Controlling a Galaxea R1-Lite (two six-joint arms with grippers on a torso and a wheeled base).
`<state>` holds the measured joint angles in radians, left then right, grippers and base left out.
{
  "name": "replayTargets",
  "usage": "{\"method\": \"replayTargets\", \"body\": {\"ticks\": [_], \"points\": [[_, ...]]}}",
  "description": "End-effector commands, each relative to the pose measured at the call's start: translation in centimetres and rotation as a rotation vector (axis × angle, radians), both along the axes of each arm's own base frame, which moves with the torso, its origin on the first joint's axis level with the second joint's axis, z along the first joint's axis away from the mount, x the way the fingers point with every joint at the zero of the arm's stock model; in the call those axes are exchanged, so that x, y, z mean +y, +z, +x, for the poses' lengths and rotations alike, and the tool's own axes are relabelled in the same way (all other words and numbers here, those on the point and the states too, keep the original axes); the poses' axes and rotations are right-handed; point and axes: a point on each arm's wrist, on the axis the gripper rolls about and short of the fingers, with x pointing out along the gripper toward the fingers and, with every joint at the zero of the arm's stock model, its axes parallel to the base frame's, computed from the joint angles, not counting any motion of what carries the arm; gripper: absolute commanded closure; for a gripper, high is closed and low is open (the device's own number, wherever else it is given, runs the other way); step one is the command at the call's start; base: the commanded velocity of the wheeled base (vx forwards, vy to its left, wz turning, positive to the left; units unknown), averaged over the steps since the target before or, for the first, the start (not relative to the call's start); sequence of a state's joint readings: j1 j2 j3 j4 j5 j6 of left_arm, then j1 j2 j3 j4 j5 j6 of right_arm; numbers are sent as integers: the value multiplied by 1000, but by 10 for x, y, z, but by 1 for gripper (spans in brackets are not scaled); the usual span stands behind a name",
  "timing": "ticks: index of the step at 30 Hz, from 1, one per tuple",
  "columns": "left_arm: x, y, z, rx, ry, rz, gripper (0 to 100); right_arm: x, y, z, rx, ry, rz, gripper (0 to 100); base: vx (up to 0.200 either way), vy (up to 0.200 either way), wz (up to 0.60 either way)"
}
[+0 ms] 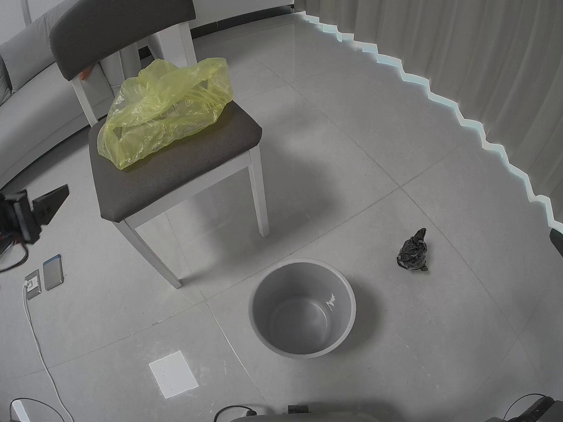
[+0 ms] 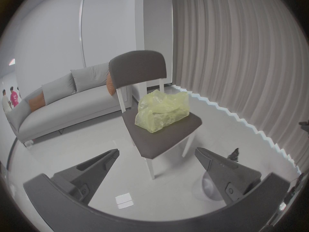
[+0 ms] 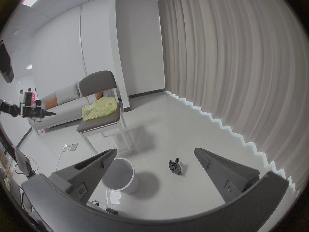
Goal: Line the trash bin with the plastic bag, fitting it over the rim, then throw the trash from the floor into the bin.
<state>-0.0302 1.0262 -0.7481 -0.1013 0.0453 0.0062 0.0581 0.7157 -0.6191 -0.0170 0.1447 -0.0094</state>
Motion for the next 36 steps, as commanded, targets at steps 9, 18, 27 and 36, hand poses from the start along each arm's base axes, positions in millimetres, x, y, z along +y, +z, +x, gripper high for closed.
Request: {"method": "replayTargets", "body": {"ticks": [9, 18, 27, 36], "points": [[-2, -12, 203, 99, 158, 177, 0, 7, 7, 33, 75, 59, -12, 0, 0, 0, 0], [-1, -18, 229, 103, 166, 178, 0, 8, 8, 33, 74, 78, -6, 0, 0, 0, 0], [12, -13, 248, 72, 209, 177, 0, 9, 8, 33, 42, 82, -2, 0, 0, 0, 0], [19, -16, 259, 65, 226, 160, 0, 9, 3, 33, 59, 82, 0, 0, 0, 0, 0]]}}
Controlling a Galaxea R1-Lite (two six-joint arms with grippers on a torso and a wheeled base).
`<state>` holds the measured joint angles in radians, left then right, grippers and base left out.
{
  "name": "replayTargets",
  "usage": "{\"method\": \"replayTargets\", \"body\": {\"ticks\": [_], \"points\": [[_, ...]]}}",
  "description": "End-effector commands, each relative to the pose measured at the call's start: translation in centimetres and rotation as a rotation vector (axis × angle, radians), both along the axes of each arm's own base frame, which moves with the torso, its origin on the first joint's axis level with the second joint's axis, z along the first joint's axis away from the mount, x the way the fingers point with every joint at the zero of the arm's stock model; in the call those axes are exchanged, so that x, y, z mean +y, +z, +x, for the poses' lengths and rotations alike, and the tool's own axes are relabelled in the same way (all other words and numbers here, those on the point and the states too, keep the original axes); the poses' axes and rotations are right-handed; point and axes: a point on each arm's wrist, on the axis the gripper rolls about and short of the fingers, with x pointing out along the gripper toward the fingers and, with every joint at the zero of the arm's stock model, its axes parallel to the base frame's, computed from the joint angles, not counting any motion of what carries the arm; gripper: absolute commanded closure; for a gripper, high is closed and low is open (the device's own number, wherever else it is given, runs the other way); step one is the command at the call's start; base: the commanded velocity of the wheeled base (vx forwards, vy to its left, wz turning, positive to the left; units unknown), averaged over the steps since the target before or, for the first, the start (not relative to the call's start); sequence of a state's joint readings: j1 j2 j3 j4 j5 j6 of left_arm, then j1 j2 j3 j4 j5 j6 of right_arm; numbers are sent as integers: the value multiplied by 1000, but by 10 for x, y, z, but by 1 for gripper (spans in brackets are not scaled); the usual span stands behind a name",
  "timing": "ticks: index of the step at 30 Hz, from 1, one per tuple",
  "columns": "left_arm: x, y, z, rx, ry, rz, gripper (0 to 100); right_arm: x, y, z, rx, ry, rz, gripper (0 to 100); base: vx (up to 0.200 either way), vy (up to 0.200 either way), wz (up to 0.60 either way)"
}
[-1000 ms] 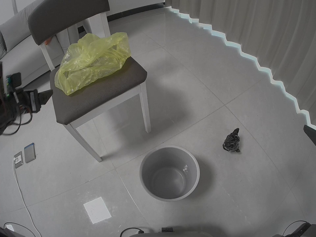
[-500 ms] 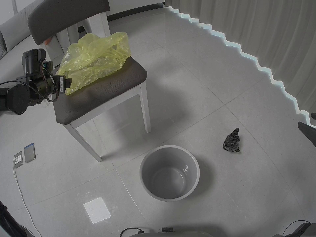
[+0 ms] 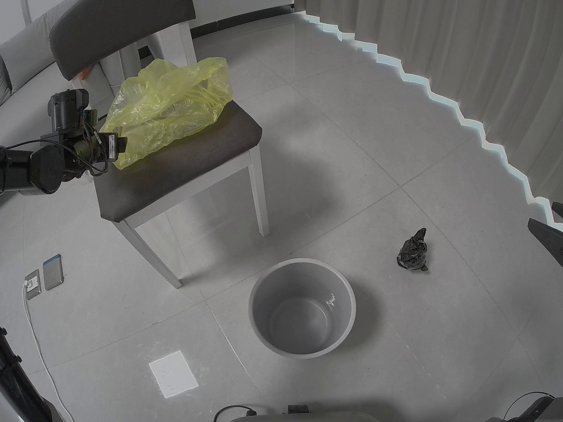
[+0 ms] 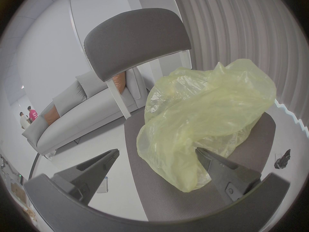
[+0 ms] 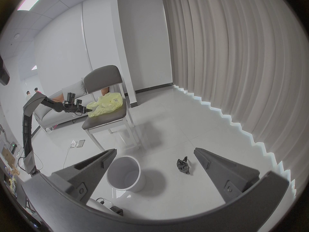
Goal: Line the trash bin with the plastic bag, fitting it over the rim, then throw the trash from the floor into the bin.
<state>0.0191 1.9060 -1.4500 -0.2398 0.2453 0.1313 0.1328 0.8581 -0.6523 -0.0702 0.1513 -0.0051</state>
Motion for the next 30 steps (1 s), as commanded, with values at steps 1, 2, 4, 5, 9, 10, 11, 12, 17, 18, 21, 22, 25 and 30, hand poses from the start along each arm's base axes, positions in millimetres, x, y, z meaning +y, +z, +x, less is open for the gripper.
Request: {"method": "replayTargets", "body": {"ticks": [1, 2, 4, 5, 9, 10, 11, 12, 17, 18, 21, 22, 25, 30], "points": [[3, -5, 5, 7, 5, -3, 0, 0, -2, -1, 4, 1, 0, 0, 0, 0, 0], [3, -4, 7, 1, 3, -5, 0, 0, -2, -1, 4, 1, 3, 0, 0, 0, 0], [5, -4, 10, -1, 8, -6, 0, 0, -3, -1, 7, 3, 6, 0, 0, 0, 0], [6, -4, 13, -5, 10, -8, 0, 0, -3, -1, 8, 5, 6, 0, 0, 0, 0], [6, -4, 16, -18, 12, -38, 0, 0, -5, -1, 15, 6, 5, 0, 0, 0, 0], [6, -4, 16, -19, 12, -39, 0, 0, -5, -1, 15, 6, 5, 0, 0, 0, 0], [6, -6, 19, -17, 11, -42, 0, 0, -6, 0, 17, 6, 5, 0, 0, 0, 0], [7, -6, 20, -21, 13, -44, 100, 0, -5, 0, 14, 6, 6, 0, 0, 0, 0], [6, -9, 25, -16, 12, -45, 100, 0, -3, 1, -4, 6, 10, 0, 0, 0, 0], [6, -10, 26, -13, 12, -45, 100, 0, -3, 2, -7, 6, 10, 0, 0, 0, 0], [6, -9, 28, -22, 14, -55, 100, 1, -2, 3, -9, 7, 9, 0, 0, 0, 0], [6, -7, 29, -31, 13, -59, 100, 1, -2, 4, -8, 7, 8, 0, 0, 0, 0], [2, 2, 27, -55, 7, -69, 100, 1, 0, 5, -14, 7, 9, 0, 0, 0, 0], [-35, 57, -19, -149, -169, -73, 100, 3, 11, 11, -31, 32, 15, 0, 0, 0, 0]]}}
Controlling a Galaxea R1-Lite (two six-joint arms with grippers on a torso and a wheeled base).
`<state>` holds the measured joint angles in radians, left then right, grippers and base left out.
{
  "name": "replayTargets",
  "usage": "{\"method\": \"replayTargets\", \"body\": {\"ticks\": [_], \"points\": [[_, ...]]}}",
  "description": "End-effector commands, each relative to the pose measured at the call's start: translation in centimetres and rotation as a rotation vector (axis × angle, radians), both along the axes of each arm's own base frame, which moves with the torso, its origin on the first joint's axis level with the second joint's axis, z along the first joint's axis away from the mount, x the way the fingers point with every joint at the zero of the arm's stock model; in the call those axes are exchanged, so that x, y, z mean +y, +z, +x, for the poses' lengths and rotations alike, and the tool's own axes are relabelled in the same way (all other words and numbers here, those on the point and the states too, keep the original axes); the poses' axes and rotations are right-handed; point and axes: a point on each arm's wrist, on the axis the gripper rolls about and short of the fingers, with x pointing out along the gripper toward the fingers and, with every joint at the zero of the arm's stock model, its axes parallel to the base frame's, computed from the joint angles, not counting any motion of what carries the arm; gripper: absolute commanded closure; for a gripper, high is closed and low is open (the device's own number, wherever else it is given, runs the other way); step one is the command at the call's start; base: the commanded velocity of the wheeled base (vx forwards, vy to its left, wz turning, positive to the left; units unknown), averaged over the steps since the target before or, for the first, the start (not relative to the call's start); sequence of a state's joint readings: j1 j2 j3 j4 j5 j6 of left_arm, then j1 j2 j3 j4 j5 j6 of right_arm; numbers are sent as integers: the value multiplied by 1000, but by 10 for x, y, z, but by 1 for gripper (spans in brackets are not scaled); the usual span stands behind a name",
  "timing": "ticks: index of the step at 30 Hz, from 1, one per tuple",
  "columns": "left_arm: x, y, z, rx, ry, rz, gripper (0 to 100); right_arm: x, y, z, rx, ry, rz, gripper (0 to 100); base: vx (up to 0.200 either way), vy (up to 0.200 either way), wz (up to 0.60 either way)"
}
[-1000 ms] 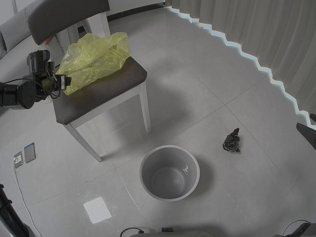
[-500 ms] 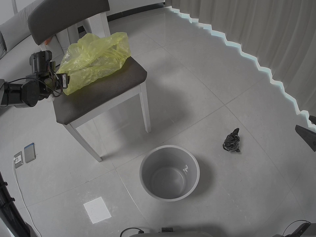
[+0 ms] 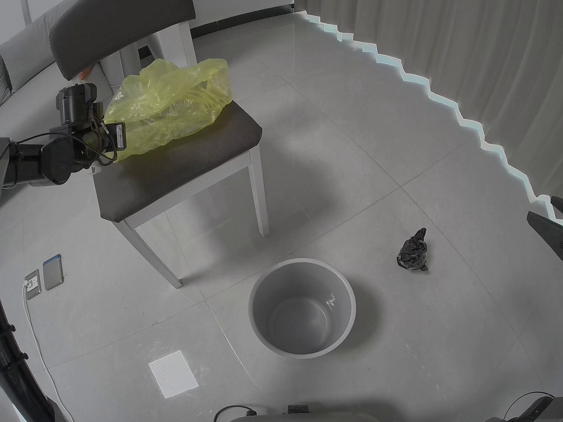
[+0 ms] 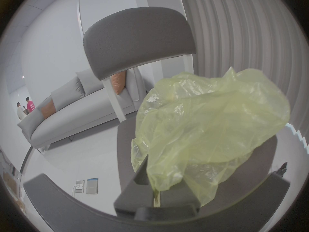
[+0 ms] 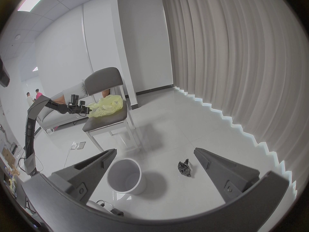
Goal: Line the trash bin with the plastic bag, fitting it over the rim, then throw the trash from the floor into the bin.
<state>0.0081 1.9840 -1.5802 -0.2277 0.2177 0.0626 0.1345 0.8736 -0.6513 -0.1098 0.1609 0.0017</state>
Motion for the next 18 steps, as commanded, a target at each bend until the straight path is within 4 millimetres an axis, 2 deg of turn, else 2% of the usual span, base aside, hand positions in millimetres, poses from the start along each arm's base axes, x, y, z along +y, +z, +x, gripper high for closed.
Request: {"method": "replayTargets", "body": {"ticks": [1, 3, 5, 6, 8, 9, 11, 15, 18], "points": [[-38, 64, -57, -108, -196, -2, 100, 3, 11, 9, -9, 27, 4, 0, 0, 0, 0], [-58, 94, -98, -109, -345, -11, 100, 5, 15, 16, 0, 29, 12, 0, 0, 0, 0], [-66, 115, -131, -93, -441, -4, 100, 6, 18, 22, 5, 34, 17, 0, 0, 0, 0], [-70, 133, -155, -84, -493, 26, 100, 8, 20, 27, 8, 42, 18, 0, 0, 0, 0], [-74, 150, -180, -82, -543, 67, 100, 10, 23, 32, 11, 54, 18, 0, 0, 0, 0], [-79, 168, -205, -88, -603, 104, 100, 13, 27, 36, 8, 69, 19, 0, 0, 0, 0], [-88, 179, -229, -63, -683, 123, 100, 16, 30, 40, 7, 84, 23, 0, 0, 0, 0], [-103, 160, -238, 115, -782, 182, 100, 20, 36, 47, 3, 99, 25, 0, 0, 0, 0], [-108, 157, -246, 136, -835, 242, 100, 22, 42, 55, 3, 125, 28, 0, 0, 0, 0]]}}
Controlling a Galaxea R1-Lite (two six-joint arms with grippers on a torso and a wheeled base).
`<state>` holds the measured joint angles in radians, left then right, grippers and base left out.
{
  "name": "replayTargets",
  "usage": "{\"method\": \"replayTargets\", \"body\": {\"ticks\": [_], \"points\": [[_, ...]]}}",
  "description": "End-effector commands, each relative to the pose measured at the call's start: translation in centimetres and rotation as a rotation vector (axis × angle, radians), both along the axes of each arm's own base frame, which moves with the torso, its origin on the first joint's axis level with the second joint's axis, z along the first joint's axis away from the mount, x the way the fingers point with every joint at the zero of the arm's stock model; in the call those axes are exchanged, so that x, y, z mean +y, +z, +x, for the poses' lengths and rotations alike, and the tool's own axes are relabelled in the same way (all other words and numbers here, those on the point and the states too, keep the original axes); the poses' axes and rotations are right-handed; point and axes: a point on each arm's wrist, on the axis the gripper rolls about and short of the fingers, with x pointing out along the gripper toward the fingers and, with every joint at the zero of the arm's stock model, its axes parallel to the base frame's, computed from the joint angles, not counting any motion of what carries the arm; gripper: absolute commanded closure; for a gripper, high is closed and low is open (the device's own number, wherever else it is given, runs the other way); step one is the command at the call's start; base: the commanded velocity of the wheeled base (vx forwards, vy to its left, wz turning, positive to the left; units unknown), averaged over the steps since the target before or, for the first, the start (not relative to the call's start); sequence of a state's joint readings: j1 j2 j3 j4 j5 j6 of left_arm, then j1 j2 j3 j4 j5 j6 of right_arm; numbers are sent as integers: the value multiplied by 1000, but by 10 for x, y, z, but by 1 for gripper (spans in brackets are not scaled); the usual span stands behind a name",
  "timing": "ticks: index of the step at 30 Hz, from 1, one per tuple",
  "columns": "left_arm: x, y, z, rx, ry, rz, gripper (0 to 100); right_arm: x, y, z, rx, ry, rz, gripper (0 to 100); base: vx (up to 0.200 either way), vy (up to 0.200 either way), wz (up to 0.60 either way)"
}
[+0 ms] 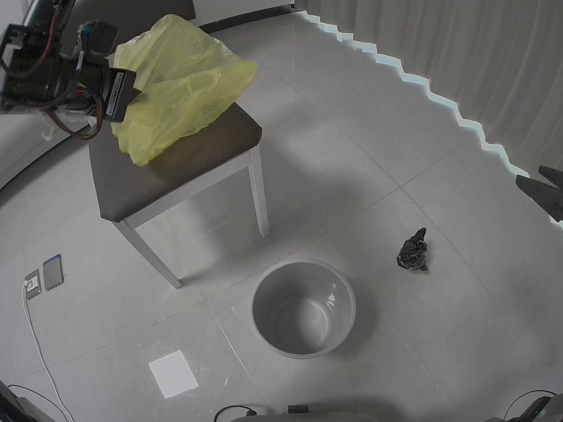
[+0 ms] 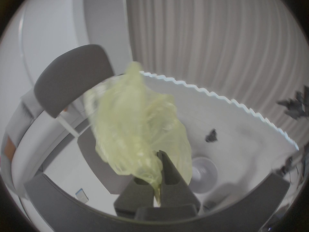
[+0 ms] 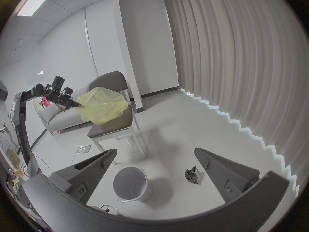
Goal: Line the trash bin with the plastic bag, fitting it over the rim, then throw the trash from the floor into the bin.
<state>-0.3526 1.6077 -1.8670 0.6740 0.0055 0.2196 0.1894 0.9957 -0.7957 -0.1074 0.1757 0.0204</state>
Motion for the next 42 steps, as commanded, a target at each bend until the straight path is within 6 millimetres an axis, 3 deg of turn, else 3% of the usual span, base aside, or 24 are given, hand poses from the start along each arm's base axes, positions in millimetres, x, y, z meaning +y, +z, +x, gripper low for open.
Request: {"method": "replayTargets", "body": {"ticks": [1, 6, 20, 28, 39, 42], "points": [[-15, 39, -76, -118, -271, 60, 100, 12, 16, 32, 16, 70, 7, 0, 0, 0, 0], [-30, 37, -81, -122, -369, 77, 100, 14, 22, 56, 36, 67, 16, 0, 0, 0, 0], [-86, 14, -69, -65, -589, 65, 100, 15, 32, 111, 109, 101, 137, 0, 0, 0, 0], [-101, -2, -69, 3, -723, 52, 100, 22, 30, 141, 137, 113, 135, 0, 0, 0, 0], [-126, -21, -69, 98, -898, 33, 100, 28, 19, 166, 182, 181, 141, 0, 0, 0, 0], [-135, -25, -72, 111, -935, 36, 100, 31, 24, 185, 167, 182, 143, 0, 0, 0, 0]]}}
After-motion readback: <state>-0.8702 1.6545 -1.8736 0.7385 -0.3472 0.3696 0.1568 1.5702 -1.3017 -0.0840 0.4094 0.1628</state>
